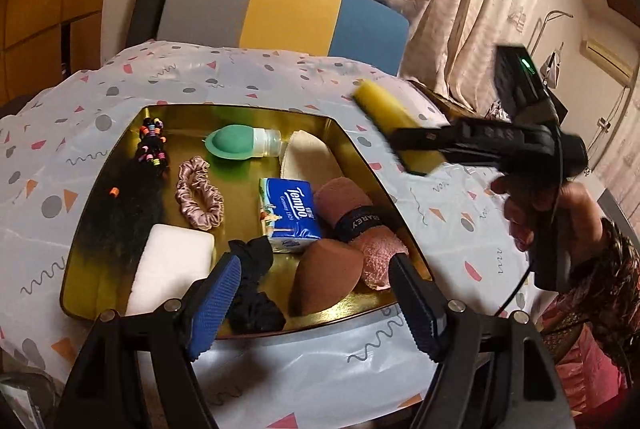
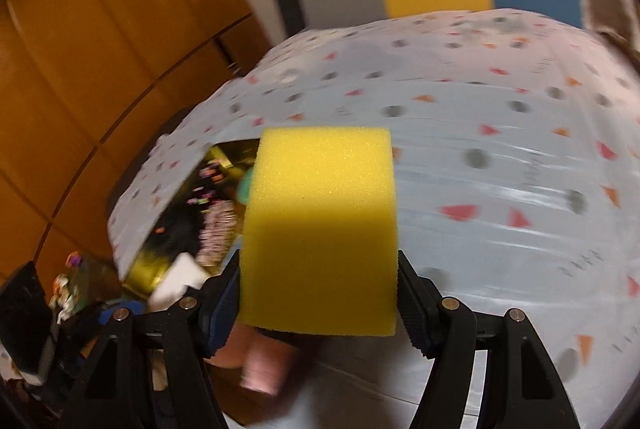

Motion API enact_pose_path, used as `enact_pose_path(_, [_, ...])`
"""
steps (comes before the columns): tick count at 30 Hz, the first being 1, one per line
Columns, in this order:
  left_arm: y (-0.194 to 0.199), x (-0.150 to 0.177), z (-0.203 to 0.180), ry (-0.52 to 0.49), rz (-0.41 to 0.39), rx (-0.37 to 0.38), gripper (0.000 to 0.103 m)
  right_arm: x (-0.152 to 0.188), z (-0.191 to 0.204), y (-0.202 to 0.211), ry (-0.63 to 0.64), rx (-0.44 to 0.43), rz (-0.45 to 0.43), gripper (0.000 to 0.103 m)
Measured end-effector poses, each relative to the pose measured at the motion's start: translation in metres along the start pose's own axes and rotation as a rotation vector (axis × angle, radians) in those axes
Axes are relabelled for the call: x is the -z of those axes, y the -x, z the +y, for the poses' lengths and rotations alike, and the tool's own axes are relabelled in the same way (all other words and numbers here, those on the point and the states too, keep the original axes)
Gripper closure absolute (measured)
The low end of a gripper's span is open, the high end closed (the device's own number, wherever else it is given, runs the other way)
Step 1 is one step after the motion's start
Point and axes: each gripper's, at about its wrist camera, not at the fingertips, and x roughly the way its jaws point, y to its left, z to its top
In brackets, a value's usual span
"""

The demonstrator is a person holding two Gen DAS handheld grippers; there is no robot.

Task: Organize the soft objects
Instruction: 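Lower the yellow sponge into the gold tray and open the right tool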

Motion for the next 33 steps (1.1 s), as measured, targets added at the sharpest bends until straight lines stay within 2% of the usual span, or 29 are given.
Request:
enact_pose_path(3, [0.007, 0.001, 0.006, 0.008, -0.01, -0.003, 0.026, -0.007, 0.037, -0.026, 0.077, 0.0, 0.051, 0.033])
enact_pose_path(9, [0.016, 0.0, 0.021, 0.036, -0.017, -0.017, 0.026, -0.008, 0.085, -0.07, 0.161, -0.001, 0.132, 0.033])
enact_pose_path(19, [0.029, -0.005, 0.047, 0.145, -0.052, -0.034, 0.026, -0.014, 0.124, -0.129, 0.23, 0.017, 0.22, 0.032])
enact_pose_path(22, [0.029, -0.004, 0.05, 0.162, -0.049, -0.037, 0.026, -0.012, 0.128, -0.141, 0.255, 0.049, 0.231, 0.027])
enact_pose_path(24, [0.028, -0.003, 0.051, 0.173, -0.041, -0.034, 0.026, -0.013, 0.127, -0.14, 0.261, 0.067, 0.217, 0.02])
enact_pose_path(27, [0.026, -0.003, 0.052, 0.179, -0.037, -0.032, 0.026, -0.014, 0.124, -0.126, 0.234, 0.047, 0.165, 0.012])
enact_pose_path(33, [0.025, -0.003, 0.049, 0.184, -0.023, -0.005, 0.026, -0.009, 0.115, -0.095, 0.192, 0.101, 0.067, 0.01])
